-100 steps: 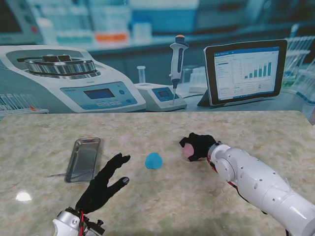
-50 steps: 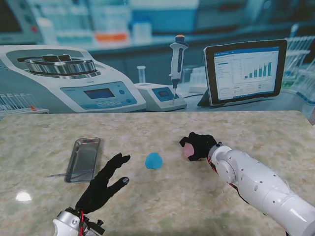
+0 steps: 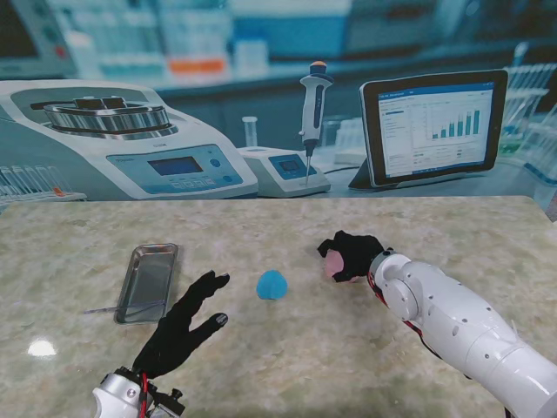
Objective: Line a culture dish with filter paper and press it flat with a glass rod
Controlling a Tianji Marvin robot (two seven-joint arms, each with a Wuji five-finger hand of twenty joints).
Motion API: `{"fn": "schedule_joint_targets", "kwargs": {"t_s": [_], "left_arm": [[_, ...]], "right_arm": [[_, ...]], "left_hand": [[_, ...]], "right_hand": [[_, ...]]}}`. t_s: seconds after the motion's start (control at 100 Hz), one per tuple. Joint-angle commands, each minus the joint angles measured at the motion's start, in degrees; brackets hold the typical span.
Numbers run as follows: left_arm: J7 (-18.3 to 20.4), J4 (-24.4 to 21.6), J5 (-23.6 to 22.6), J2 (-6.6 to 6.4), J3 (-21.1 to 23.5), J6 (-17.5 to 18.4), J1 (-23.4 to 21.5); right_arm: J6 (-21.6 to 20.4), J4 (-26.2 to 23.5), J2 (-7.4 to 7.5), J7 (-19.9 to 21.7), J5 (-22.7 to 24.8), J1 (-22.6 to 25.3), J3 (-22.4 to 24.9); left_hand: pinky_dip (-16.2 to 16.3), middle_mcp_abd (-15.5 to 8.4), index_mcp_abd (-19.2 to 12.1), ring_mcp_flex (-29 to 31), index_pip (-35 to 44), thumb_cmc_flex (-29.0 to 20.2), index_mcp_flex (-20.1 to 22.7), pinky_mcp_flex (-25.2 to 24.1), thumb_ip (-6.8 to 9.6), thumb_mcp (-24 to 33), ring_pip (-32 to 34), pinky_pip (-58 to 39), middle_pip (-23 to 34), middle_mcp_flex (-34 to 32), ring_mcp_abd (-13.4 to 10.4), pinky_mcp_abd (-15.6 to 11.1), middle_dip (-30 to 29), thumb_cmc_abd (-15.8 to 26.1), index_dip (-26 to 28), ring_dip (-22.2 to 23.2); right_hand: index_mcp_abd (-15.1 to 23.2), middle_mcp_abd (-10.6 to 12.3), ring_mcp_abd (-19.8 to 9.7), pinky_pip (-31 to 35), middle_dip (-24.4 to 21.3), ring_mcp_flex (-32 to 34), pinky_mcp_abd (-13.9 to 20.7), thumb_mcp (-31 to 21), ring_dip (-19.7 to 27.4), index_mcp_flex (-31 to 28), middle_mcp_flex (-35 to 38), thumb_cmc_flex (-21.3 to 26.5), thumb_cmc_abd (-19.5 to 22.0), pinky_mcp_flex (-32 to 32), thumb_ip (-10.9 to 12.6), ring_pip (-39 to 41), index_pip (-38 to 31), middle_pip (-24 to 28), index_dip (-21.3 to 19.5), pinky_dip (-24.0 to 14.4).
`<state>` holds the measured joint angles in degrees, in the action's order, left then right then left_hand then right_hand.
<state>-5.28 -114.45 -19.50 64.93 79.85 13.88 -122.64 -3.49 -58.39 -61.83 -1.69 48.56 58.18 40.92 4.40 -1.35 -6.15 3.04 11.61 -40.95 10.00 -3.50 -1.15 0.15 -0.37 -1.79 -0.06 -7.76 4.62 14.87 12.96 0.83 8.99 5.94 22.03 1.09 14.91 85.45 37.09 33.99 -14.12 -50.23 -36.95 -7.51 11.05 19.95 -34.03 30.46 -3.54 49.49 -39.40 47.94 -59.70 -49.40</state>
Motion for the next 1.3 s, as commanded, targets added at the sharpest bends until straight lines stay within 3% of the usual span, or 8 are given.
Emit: {"fn": "schedule_joint_targets", "kwargs": {"t_s": [0.0,0.23,0.59,1.29], "left_arm": [[0.1,0.0,0.1,0.05,0.0,0.2,-0.2],[0.2,0.0,0.1,0.03,0.1,0.3,-0.2],[0.3,0.1,0.2,-0.02,0.0,0.8,-0.4],[0.3,0.0,0.4,-0.05,-0.4,1.3,-0.8]], "right_arm": [[-0.1,-0.2,-0.02,-0.2,-0.1,0.1,-0.1],[-0.3,-2.5,0.35,0.2,1.0,1.8,2.4],[-0.7,-12.0,2.15,4.3,7.2,10.2,14.5],[1.1,-19.9,3.47,8.7,14.3,23.6,31.6]], "left_hand": [[1.1,-0.2,-1.8,-1.6,0.2,-0.5,-0.8,-0.1,0.82,-0.9,-0.4,2.5,0.4,1.1,-1.7,-1.7,1.3,1.5,-0.2,0.6],[1.1,-0.3,-1.8,-1.6,0.2,-0.5,-0.8,-0.1,0.81,-0.9,-0.4,2.5,0.4,1.1,-1.6,-1.7,1.3,1.5,-0.2,0.6],[1.0,-0.2,-1.8,-1.6,0.4,-0.5,-0.8,-0.1,0.81,-0.9,-0.5,2.5,0.4,1.1,-1.7,-1.7,1.3,1.5,-0.1,0.6],[1.0,-0.2,-1.8,-1.6,0.4,-0.4,-0.8,-0.1,0.81,-0.9,-0.4,2.5,0.4,1.1,-1.7,-1.7,1.3,1.5,-0.1,0.6]], "right_hand": [[1.3,1.8,-5.0,3.0,2.1,1.3,1.4,-7.5,-1.3,0.8,-0.6,6.2,3.9,0.4,2.1,2.9,-1.7,3.6,0.0,-1.8],[1.3,1.8,-5.0,3.0,2.2,1.3,1.5,-7.5,-1.4,0.8,-0.6,6.3,4.1,0.4,2.2,3.0,-1.7,3.6,0.0,-1.8],[1.4,1.7,-5.0,3.0,2.1,1.2,1.5,-7.1,-1.3,0.8,-0.6,6.4,4.2,0.4,2.2,2.8,-1.4,3.3,0.0,-1.9],[1.4,1.9,-5.0,3.1,2.2,1.1,1.5,-7.0,-1.4,0.9,-0.7,6.4,4.4,0.2,2.3,2.7,-0.9,3.1,-0.3,-2.1]]}}
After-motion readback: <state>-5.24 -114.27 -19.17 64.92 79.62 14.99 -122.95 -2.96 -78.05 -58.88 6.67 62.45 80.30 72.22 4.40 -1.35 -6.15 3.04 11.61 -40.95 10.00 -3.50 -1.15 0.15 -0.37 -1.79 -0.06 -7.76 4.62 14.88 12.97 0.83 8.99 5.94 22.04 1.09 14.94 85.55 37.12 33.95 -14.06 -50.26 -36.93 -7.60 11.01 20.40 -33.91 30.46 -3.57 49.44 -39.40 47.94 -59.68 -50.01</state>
